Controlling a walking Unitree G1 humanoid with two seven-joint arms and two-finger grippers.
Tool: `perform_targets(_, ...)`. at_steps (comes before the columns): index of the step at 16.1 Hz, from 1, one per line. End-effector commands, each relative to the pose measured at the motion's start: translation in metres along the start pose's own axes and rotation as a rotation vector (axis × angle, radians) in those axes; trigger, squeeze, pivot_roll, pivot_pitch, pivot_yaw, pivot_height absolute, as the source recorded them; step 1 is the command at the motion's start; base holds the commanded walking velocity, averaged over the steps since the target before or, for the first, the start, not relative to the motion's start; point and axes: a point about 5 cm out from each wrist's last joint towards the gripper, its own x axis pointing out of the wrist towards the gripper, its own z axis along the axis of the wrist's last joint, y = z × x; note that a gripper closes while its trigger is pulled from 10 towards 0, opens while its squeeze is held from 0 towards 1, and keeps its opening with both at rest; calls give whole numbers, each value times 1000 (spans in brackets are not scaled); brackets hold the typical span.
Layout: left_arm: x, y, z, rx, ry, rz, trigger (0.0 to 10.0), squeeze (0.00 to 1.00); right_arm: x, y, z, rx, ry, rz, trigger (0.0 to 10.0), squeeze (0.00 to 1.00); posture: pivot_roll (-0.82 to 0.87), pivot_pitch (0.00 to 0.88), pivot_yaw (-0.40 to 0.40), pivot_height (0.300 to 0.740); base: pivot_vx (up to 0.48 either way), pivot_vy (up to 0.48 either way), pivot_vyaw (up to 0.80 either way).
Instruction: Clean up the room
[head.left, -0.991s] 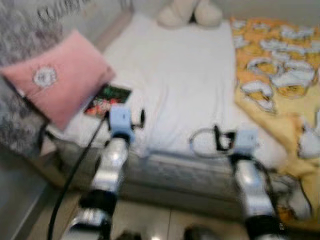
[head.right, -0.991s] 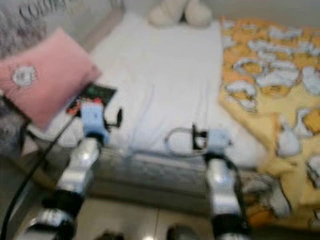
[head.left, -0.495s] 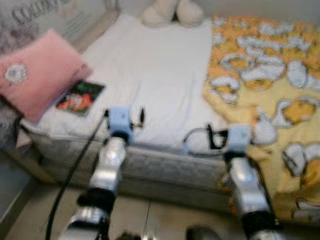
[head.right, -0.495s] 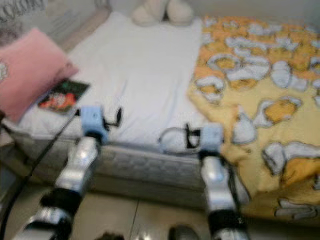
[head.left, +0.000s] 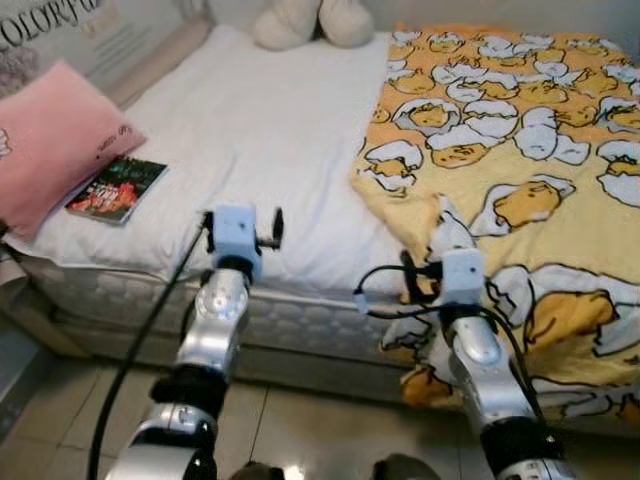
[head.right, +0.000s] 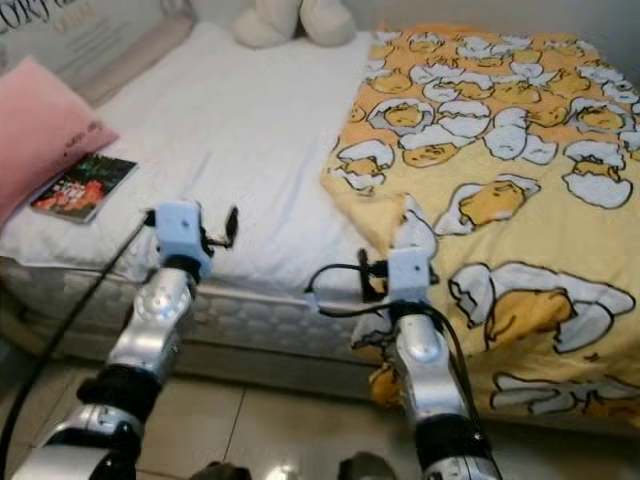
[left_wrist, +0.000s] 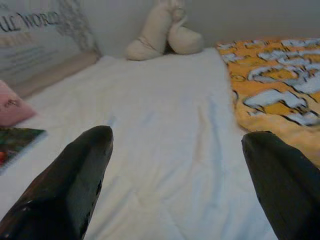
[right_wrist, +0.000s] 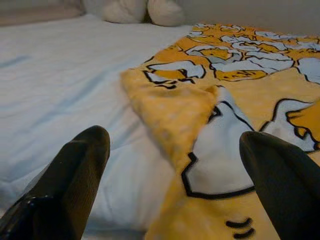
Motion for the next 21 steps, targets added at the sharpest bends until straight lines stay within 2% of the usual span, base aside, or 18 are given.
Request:
perform_targets(1,1,-5,-1,-8,15,-23,10000,0,1,-3,-2,13,19,-4,10000,0,-151,0,65,704,0,0,-563)
perform_targets(5,2,-8,-4,-16,32,-53,10000,0,-1,-3,-4,15,26,-9,10000,0,-157,0,66,704,0,0,-564)
perform_targets(8,0,-15,-16,-14,101,-128,10000,0,-4,-6,-8,14,35,-17,10000,0,-161,0,63,704,0,0,-567)
perform_targets(10,1,-13,-20,-64,136,-123,10000,0,-6,-7,-9,12,36,-18,10000,0,-166,0,65,704,0,0,-572)
perform_targets(11,3,-8,-23,-122,174,-116,10000,0,-8,-8,-10,10,37,-22,10000,0,-173,0,67,704,0,0,-575)
perform_targets(13,4,-12,-23,-77,173,-188,10000,0,-11,-8,-12,11,43,-25,10000,0,-178,0,69,704,0,0,-566)
perform_targets(16,3,-18,-32,-37,245,-241,10000,0,-13,-9,-14,15,47,-29,10000,0,-182,0,67,704,0,0,-377)
perform_targets(17,4,-17,-36,-32,279,-228,10000,0,-13,-9,-14,13,52,-24,10000,0,-185,0,64,704,0,0,-538)
perform_targets(18,8,-7,-37,-55,311,-139,10000,0,-14,-9,-13,17,37,-24,10000,0,-189,0,62,704,0,0,-563)
perform_targets(19,9,-3,-36,-69,303,-111,10000,0,-15,-9,-12,26,27,-26,10000,0,-189,0,62,704,0,0,0)
perform_targets(20,13,7,-32,-81,289,-37,10000,0,-22,-11,-13,37,20,-10,10000,0,-193,0,60,704,0,0,0)
perform_targets(21,14,7,-30,-82,271,-37,10000,0,-27,-11,-15,40,22,-4,10000,0,-196,0,61,704,0,0,0)
